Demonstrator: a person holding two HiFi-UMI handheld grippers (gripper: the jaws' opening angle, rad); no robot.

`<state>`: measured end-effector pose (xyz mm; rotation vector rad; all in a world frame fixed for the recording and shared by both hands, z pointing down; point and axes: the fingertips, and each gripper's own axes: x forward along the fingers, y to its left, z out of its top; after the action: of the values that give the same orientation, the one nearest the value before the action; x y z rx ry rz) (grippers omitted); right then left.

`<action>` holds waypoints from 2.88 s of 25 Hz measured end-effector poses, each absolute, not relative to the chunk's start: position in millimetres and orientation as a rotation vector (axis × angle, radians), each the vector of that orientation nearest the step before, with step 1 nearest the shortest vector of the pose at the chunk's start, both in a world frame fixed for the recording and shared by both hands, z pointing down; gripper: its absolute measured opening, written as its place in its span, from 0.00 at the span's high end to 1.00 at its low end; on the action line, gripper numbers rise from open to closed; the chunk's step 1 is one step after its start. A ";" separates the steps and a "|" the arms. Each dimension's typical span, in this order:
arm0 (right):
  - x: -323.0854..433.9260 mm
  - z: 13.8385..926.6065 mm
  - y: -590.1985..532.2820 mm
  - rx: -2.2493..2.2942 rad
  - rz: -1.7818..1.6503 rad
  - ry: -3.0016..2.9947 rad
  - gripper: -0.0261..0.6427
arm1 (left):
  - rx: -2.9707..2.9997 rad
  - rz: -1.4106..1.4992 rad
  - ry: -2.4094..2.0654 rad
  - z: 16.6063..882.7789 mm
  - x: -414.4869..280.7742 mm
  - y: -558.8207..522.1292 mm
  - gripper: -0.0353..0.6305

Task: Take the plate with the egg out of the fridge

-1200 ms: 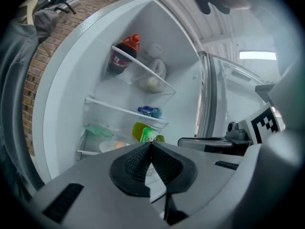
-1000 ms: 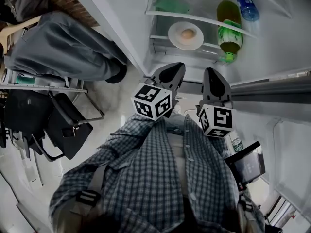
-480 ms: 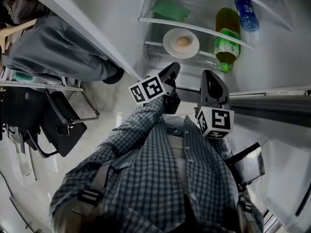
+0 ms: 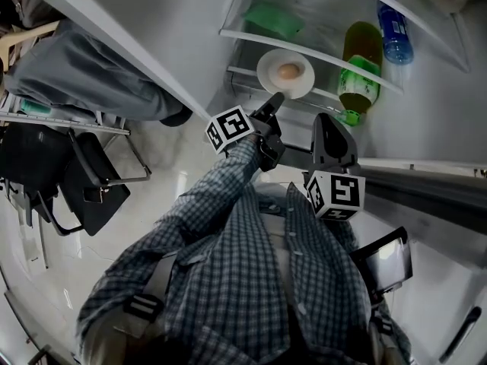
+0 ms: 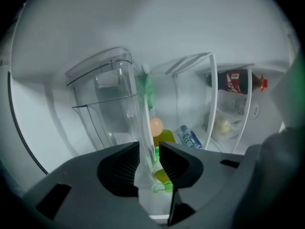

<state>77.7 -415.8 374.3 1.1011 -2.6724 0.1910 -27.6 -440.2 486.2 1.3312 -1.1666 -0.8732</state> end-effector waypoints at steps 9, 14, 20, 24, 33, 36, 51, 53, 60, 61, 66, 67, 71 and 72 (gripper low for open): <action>88.1 381.9 -424.6 1.121 0.221 -2.644 0.93 | 1.276 -0.934 -1.090 487.2 -23.5 -455.1 0.78; 89.4 384.3 -427.0 1.121 0.218 -2.640 0.93 | 1.247 -0.956 -1.090 488.4 -23.9 -457.7 0.86; 89.5 390.8 -426.2 1.107 0.231 -2.627 0.93 | 1.228 -0.961 -1.088 490.2 -24.5 -456.4 0.89; 87.2 402.2 -425.4 1.068 0.348 -2.621 0.93 | 1.224 -0.958 -1.081 490.0 -23.8 -454.7 0.89; 76.8 430.5 -422.9 0.948 1.003 -2.659 0.93 | 1.251 -0.931 -1.051 488.8 -23.2 -443.7 0.89; 75.6 437.8 -425.7 0.929 1.300 -2.627 0.93 | 1.249 -0.926 -1.043 489.1 -23.2 -437.8 0.89; 74.6 462.2 -434.2 0.952 1.867 -2.493 0.82 | 1.300 -0.923 -0.916 475.4 -14.6 -408.9 0.90; 73.7 462.2 -433.9 0.947 1.897 -2.496 0.82 | 1.300 -0.911 -0.907 475.4 -15.0 -402.7 0.90; 55.2 459.1 -418.7 0.878 1.954 -2.503 0.82 | 1.302 -0.933 -0.822 463.6 -12.1 -385.0 0.90; 53.7 458.7 -415.9 0.870 1.978 -2.503 0.82 | 1.303 -0.930 -0.814 463.0 -11.7 -382.1 0.90; 47.4 452.0 -401.7 0.844 2.059 -2.523 0.89 | 1.302 -0.917 -0.791 459.8 -13.6 -366.1 0.90; 45.8 450.7 -398.2 0.849 2.049 -2.529 0.89 | 1.300 -0.918 -0.787 459.2 -15.2 -362.8 0.90; 45.9 449.6 -386.1 0.879 2.052 -2.530 0.89 | 1.304 -0.916 -0.773 456.9 -17.1 -350.9 0.91; 45.3 448.5 -382.0 0.886 2.057 -2.530 0.89 | 1.304 -0.915 -0.768 456.2 -17.6 -347.2 0.91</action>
<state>45.3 -382.0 448.5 0.8856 -2.5302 2.0569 -17.6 -347.2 456.2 1.3043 -0.7683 -0.9150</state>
